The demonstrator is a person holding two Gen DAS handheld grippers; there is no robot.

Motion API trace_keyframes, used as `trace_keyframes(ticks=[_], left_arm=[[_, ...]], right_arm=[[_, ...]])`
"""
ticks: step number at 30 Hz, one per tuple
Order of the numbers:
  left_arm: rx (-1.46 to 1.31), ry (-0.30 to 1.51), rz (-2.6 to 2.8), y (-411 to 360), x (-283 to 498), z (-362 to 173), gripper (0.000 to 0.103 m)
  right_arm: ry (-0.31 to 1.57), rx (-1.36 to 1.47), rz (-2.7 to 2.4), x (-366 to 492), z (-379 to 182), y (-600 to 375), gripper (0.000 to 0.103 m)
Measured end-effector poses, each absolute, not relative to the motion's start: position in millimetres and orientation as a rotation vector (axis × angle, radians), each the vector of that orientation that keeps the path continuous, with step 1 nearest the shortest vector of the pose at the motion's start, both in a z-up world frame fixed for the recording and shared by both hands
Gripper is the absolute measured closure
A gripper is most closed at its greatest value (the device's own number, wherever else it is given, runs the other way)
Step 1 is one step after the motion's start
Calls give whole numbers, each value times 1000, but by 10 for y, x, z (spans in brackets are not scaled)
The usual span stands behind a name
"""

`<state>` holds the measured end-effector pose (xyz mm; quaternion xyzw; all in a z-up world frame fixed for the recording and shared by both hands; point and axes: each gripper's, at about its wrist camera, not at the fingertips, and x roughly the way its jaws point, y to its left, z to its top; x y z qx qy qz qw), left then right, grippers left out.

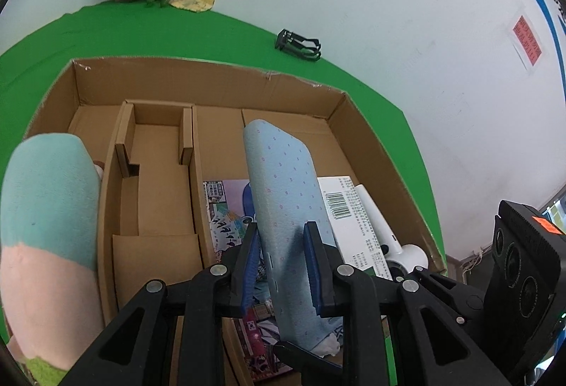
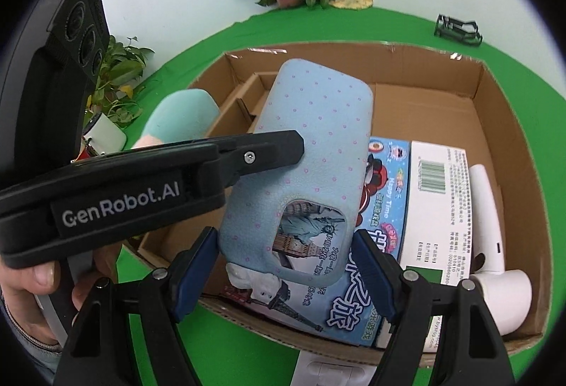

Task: Organize objects
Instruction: 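Lift the phone case with the right gripper and carry it over the box, then lower the phone case onto the game box and open the right gripper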

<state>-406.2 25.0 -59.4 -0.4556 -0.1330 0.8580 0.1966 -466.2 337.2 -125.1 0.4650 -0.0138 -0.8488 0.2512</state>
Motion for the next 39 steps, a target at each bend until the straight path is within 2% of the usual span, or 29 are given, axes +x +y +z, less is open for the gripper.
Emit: trace_keyframes(ticks=[8, 10, 14, 23, 25, 27, 30, 33, 39], left_arm=[[-1372, -380, 2392, 271, -4156, -806, 80], [-1386, -369, 2395, 278, -4142, -819, 76], [-1351, -330, 2450, 293, -4062, -727, 57], [-1227, -180, 2599, 226, -3700, -426, 47], [-1192, -149, 2645, 185, -3577, -373, 47], [-1161, -123, 2683, 150, -3458, -327, 47], [-1123, -75, 2739, 121, -3299, -279, 44], [-1107, -70, 2768, 81, -3176, -250, 37], [-1085, -92, 2789, 10, -2976, -233, 37]], right_arm=[[-69, 1341, -2253, -4772, -1418, 3373, 26], [-60, 1352, -2245, -4775, -1443, 3356, 25], [-87, 1349, -2229, -4787, -1443, 3372, 25], [-133, 1287, -2252, -4776, -1349, 3606, 25], [-163, 1299, -2267, -4833, -1361, 3682, 31], [-154, 1314, -2285, -4886, -1380, 3700, 49], [-115, 1329, -2278, -4939, -1440, 3614, 65], [-83, 1308, -2281, -4908, -1445, 3554, 71], [-1, 1282, -2282, -4828, -1423, 3427, 71]])
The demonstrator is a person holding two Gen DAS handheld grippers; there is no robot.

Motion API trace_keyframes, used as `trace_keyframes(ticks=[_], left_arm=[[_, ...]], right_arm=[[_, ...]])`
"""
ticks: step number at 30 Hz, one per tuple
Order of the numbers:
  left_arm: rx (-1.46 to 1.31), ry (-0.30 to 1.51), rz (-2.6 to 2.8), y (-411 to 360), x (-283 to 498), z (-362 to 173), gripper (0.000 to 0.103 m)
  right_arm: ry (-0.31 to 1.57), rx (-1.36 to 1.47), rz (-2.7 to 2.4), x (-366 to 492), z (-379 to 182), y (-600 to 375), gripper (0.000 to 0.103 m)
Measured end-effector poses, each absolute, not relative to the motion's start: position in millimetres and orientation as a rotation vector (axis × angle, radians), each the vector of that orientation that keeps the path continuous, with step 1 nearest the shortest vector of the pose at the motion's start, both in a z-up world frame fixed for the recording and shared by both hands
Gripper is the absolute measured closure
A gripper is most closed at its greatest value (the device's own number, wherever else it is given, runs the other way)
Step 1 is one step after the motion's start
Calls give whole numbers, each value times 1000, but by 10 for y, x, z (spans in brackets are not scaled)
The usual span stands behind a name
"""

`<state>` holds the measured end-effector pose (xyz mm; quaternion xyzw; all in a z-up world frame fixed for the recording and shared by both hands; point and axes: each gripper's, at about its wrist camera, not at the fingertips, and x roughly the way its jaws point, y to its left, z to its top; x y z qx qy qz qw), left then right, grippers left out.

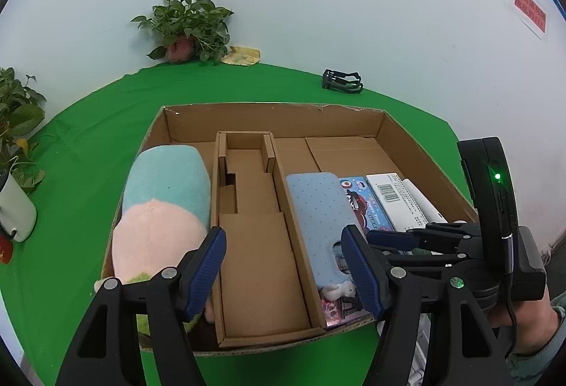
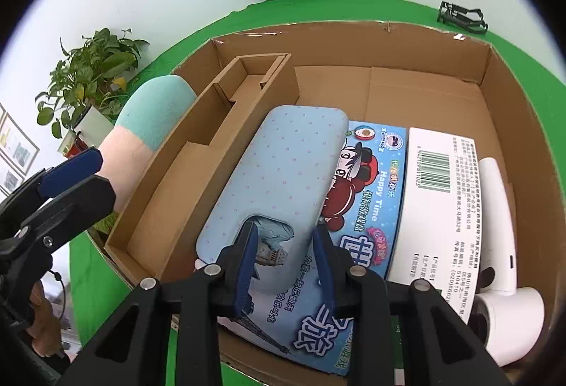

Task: Organize objects
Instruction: 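Lower the phone case onto the game box and open the right gripper, then move the right gripper to the white phone stand and grasp it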

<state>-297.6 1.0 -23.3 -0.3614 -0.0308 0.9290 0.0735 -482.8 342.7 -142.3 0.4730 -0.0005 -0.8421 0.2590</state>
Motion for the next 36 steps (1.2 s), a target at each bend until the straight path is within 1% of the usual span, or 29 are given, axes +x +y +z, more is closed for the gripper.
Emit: trace_keyframes(ticks=[2, 3, 4, 5, 6, 7, 8, 11, 15, 18, 21, 23, 27, 30, 33, 36], left_arm=[[-1070, -87, 2800, 3, -2907, -212, 35], [-1049, -72, 2819, 7, -2849, -186, 33], [-1019, -60, 2835, 15, -2796, -161, 28], [-971, -47, 2852, 26, -2729, -130, 20], [-924, -35, 2873, 34, -2665, -98, 15], [-869, -18, 2911, 53, -2576, -60, 4], [-817, -1, 2954, 73, -2482, -25, 0], [-774, 14, 2980, 150, -2321, 18, 0], [-804, 33, 2991, 265, -2196, -6, 0], [-844, 12, 2954, 342, -2083, -53, 0], [-917, -69, 2862, 427, -1968, -197, 0], [-968, -105, 2809, 484, -1944, -329, 0], [-1125, -207, 2651, 622, -1999, -664, 0], [-1222, -298, 2501, 728, -2117, -882, 1], [-1260, -391, 2380, 774, -2206, -1027, 1], [-1307, -523, 2249, 782, -2342, -1188, 2]], right_arm=[[30, 1262, -2321, -4782, -1378, 3446, 71], [39, 1251, -2340, -4753, -1351, 3471, 68], [53, 1234, -2361, -4706, -1311, 3502, 63], [73, 1205, -2385, -4631, -1261, 3538, 43], [85, 1181, -2406, -4569, -1228, 3563, 14], [90, 1144, -2443, -4477, -1182, 3605, 7], [93, 1086, -2505, -4337, -1115, 3681, 0], [135, 989, -2612, -4038, -1008, 3810, 0], [188, 968, -2667, -3748, -986, 3917, 0], [128, 987, -2639, -3529, -1050, 4054, 0], [82, 1073, -2556, -3359, -1261, 4151, 0], [82, 1140, -2508, -3271, -1455, 4162, 0], [31, 1224, -2433, -3185, -1732, 4134, 0], [15, 1216, -2424, -3158, -1774, 4085, 0], [49, 1173, -2454, -3127, -1722, 4019, 0], [82, 1134, -2473, -3094, -1709, 3982, 1]])
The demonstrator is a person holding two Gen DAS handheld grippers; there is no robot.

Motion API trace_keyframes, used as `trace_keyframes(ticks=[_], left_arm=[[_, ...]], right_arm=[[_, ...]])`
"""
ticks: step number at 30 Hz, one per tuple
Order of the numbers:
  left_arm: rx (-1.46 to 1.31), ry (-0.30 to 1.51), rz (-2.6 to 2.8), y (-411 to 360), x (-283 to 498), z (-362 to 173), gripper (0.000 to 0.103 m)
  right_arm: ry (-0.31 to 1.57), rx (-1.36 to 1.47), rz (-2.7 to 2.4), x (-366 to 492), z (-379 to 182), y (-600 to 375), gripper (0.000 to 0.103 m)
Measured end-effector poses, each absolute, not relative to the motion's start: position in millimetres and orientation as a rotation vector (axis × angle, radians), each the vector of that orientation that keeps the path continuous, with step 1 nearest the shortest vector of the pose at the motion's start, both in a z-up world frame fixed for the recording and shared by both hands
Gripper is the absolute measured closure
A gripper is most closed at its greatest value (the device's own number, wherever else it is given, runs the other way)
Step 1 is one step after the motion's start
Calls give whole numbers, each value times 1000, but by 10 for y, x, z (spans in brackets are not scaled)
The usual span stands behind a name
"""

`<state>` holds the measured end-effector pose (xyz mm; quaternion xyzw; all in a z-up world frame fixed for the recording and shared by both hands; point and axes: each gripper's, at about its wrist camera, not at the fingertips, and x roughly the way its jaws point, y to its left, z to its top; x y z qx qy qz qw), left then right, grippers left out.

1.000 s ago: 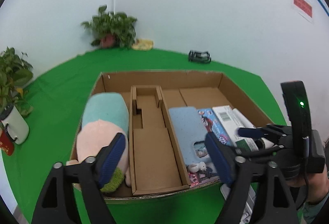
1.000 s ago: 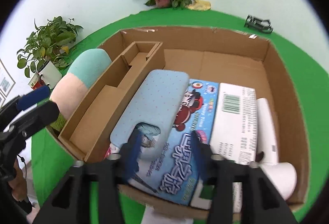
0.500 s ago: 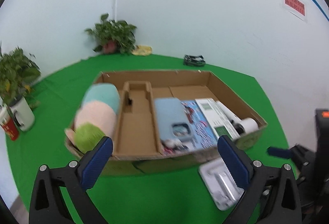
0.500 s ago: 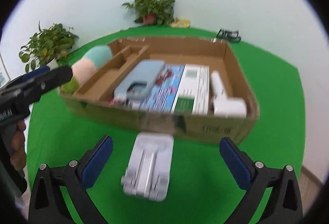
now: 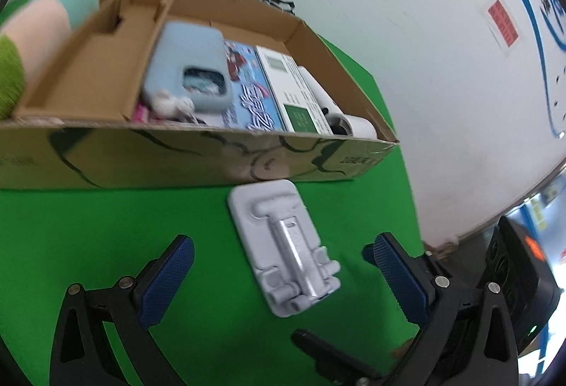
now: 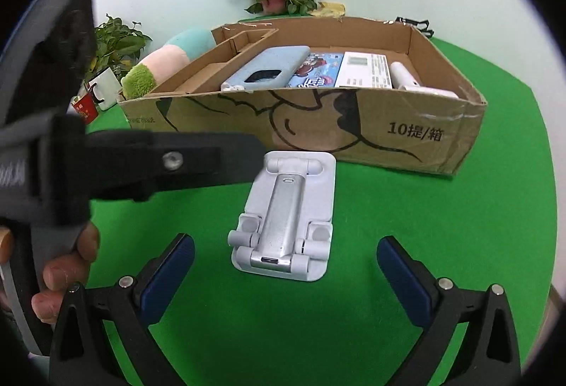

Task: Organize objects
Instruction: 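Move the right gripper to the white phone stand and grasp it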

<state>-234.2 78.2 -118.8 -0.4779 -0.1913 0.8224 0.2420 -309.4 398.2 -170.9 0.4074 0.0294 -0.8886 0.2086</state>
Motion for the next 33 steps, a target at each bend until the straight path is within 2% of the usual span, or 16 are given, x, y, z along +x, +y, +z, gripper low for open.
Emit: trace_keyframes(ticks=[4, 10, 13, 18, 22, 24, 28, 33], left_arm=[[-1336, -650, 2125, 772, -2435, -1342, 6], [-1354, -669, 2084, 801, -2520, -1461, 19], [-1360, -697, 2071, 745, -2570, -1480, 26], [-1368, -626, 2076, 784, -2589, -1466, 30], [-1370, -630, 2086, 771, -2582, -1454, 33], [-1369, -636, 2091, 769, -2564, -1459, 36], [-1372, -632, 2078, 780, -2490, -1469, 41], [-1346, -591, 2122, 816, -2353, -1455, 43]], right_arm=[[131, 1124, -2482, -3058, -1743, 3974, 4], [222, 1098, -2488, -3051, -1780, 3841, 4], [197, 1119, -2459, -3098, -1815, 3802, 7], [141, 1187, -2452, -3231, -1906, 3829, 24], [190, 1200, -2460, -3250, -1905, 3773, 27], [223, 1196, -2466, -3229, -1901, 3738, 33], [222, 1198, -2468, -3165, -1894, 3757, 33], [141, 1201, -2470, -3047, -1858, 3772, 33]])
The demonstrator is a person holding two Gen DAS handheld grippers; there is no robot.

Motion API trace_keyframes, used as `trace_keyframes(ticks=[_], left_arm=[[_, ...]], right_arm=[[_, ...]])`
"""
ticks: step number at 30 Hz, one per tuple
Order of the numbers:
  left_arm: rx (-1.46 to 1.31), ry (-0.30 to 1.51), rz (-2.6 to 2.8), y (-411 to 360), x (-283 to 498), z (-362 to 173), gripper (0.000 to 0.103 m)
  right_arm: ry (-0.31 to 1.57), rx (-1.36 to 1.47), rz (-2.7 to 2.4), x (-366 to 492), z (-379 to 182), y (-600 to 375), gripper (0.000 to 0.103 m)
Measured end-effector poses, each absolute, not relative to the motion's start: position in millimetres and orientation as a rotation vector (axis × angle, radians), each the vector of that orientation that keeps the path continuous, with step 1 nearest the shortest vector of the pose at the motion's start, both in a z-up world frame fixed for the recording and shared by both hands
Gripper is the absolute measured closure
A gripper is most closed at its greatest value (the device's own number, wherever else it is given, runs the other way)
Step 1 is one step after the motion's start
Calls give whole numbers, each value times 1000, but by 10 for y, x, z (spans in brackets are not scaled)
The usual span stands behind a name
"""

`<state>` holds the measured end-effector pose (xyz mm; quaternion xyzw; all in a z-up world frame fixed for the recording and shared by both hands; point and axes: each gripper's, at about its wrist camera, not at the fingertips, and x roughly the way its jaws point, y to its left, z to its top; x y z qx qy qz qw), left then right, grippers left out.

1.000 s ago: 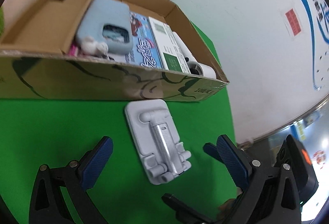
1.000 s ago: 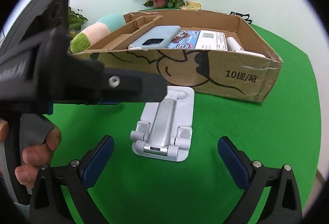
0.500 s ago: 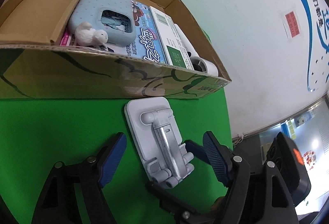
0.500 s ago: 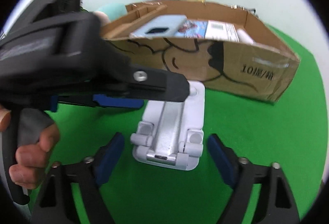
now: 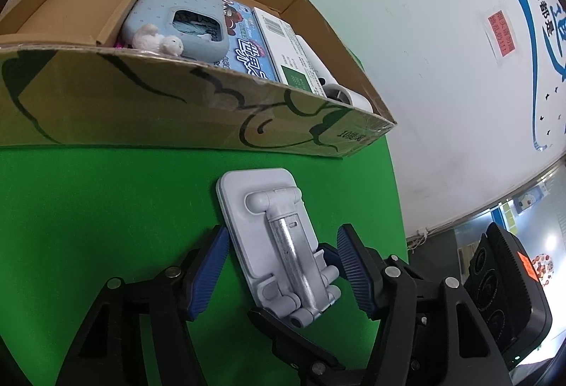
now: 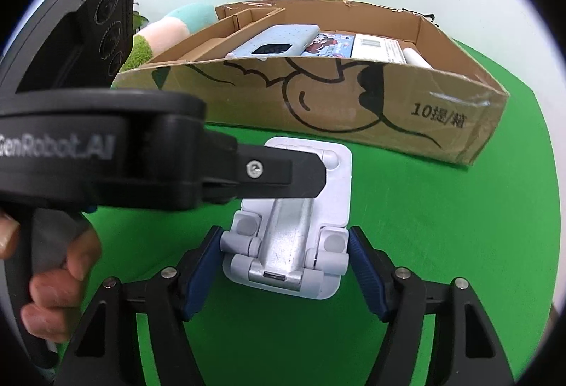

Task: Organize objects
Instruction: 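Move the right gripper to the white phone stand and grasp it, then lift the phone stand with the right gripper and carry it over the box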

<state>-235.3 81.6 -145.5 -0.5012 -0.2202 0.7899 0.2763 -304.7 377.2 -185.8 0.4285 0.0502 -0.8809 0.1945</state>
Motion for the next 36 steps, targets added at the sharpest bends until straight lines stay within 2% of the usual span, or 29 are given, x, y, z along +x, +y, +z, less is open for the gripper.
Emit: trace_keyframes(ticks=[6, 8, 13, 27, 36], left_arm=[[-1358, -537, 2139, 868, -2280, -1460, 56], [-1364, -524, 2149, 863, -2268, -1457, 64], [-1343, -542, 2167, 820, -2176, -1381, 71], [-1045, -427, 2331, 882, -2013, -505, 71], [-991, -414, 2370, 807, -2185, -202, 71]], right_arm=[[45, 1225, -2474, -2953, -1860, 3862, 34], [53, 1229, -2480, -2926, -1852, 3851, 34], [41, 1232, -2481, -2892, -1848, 3847, 34], [45, 924, -2610, -2700, -1212, 3863, 34], [63, 830, -2632, -2889, -972, 3826, 34]])
